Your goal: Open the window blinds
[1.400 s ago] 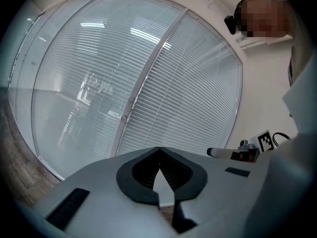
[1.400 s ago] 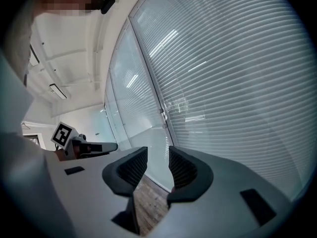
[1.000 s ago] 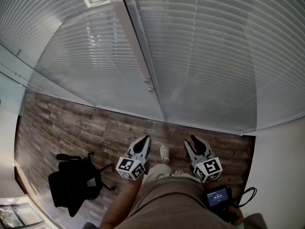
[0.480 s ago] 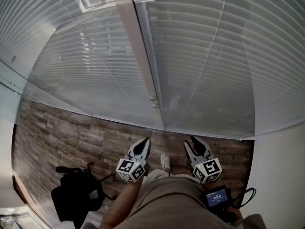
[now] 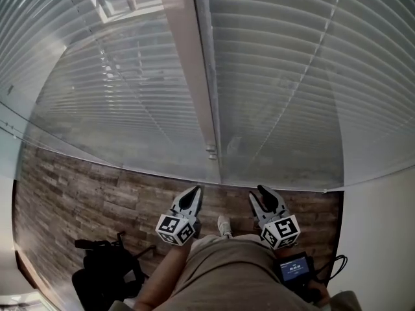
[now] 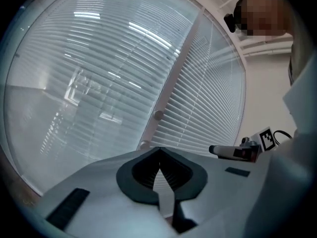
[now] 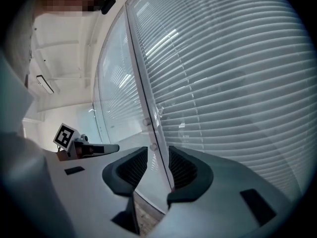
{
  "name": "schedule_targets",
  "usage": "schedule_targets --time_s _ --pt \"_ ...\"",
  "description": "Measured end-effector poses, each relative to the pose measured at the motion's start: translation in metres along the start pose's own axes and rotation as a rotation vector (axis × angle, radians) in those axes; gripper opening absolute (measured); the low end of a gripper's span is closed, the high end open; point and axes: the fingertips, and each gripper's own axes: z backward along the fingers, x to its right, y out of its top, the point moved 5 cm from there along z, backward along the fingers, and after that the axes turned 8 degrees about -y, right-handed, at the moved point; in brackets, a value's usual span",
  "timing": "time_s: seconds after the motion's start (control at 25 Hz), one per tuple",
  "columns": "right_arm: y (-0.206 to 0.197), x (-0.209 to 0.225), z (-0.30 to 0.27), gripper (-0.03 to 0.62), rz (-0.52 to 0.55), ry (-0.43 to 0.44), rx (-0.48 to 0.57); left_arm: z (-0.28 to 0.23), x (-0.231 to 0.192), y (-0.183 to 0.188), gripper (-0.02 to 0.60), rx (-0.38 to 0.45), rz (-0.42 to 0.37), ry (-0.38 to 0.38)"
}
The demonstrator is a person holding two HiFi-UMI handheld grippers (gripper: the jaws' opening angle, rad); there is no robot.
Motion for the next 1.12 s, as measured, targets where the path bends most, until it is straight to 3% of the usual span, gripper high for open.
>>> schedule_targets --time_s 0.44,0.84,1.12 --pt "0.007 0.006 -0.019 0.126 0.022 -0.021 0.005 -0.013 -0.019 0.001 0.015 0.009 0.014 -0.015" --pt "0.019 0.017 -0.036 0.126 0.042 0.015 -0.003 -0.036 -0.028 0.012 0.015 0.005 0.004 -0.009" --pt "0.051 0.05 -0.042 0.126 0.043 0.056 -0.009 -0.067 -0.01 0.028 0.017 0.004 0.007 0.052"
